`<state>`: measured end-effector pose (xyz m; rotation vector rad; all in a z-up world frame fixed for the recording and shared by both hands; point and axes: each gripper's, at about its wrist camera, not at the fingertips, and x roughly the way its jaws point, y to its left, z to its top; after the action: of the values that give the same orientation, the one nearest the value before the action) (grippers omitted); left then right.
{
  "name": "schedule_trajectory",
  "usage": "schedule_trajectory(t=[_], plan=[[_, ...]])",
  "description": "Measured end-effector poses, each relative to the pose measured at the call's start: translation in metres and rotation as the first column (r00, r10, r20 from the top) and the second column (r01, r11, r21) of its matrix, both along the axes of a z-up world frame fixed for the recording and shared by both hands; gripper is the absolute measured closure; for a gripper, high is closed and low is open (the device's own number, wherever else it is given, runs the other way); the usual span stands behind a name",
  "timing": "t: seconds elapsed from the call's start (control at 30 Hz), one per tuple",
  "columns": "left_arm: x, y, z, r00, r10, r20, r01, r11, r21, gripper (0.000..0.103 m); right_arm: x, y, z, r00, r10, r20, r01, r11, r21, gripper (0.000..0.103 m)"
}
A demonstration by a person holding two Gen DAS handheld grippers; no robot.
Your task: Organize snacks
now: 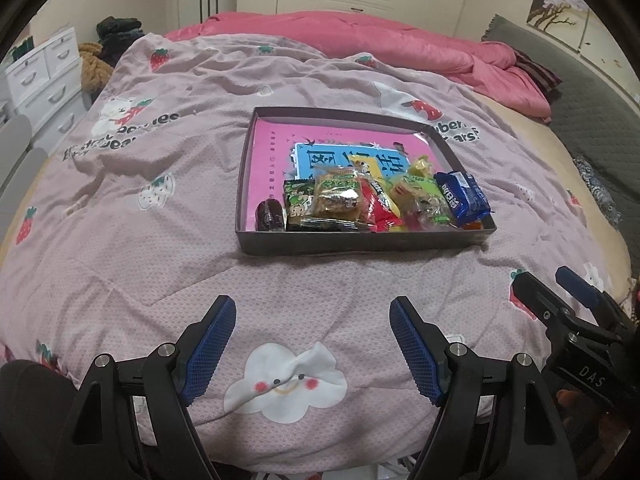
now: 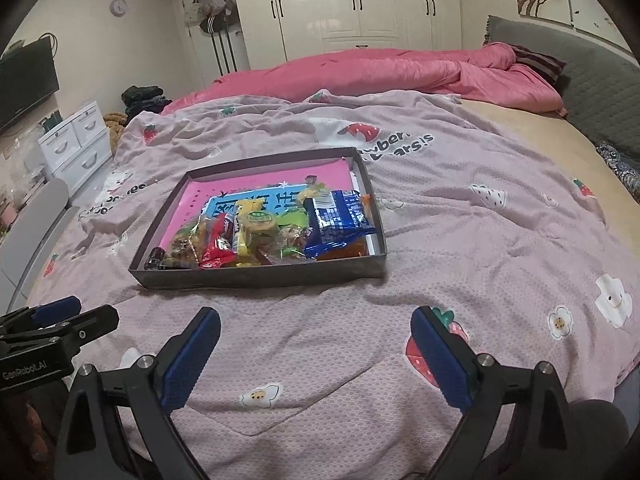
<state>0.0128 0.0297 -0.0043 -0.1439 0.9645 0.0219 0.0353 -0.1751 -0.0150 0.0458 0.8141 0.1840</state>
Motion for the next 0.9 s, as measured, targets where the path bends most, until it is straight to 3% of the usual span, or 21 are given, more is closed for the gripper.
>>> schedule_trajectory(t=[0.9], plan=[[0.0024,0.0002,-0.0014,1.000,0.012,0.000,-0.012,1.000,0.003,0.023,0.0001,0.0026,0.0029,0.999,0.021,0.027,-0.021,1.000,-0.001,0.006]])
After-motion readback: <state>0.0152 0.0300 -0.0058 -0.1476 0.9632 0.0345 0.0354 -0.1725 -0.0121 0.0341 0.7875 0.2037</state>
